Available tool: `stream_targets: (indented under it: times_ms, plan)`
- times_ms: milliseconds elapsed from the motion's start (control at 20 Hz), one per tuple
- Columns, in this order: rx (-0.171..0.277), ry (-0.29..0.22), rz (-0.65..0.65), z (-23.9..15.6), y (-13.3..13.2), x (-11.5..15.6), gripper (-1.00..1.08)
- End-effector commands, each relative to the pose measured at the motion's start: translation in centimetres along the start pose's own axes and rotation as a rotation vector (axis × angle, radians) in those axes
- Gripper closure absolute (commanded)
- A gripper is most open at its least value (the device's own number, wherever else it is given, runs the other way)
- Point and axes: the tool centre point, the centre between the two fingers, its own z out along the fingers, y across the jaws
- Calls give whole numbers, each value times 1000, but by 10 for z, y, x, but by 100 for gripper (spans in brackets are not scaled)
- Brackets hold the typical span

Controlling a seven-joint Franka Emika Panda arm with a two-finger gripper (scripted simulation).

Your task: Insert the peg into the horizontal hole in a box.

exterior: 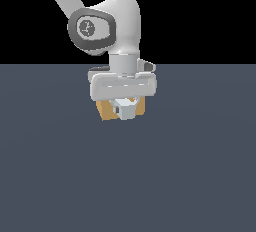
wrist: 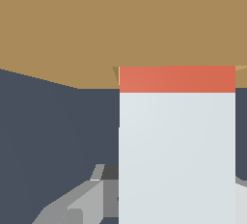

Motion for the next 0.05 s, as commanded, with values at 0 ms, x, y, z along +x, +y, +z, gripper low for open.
stream_targets:
  times_ms: [0]
  plan:
    - [-3, 2, -5, -1, 2, 8, 108]
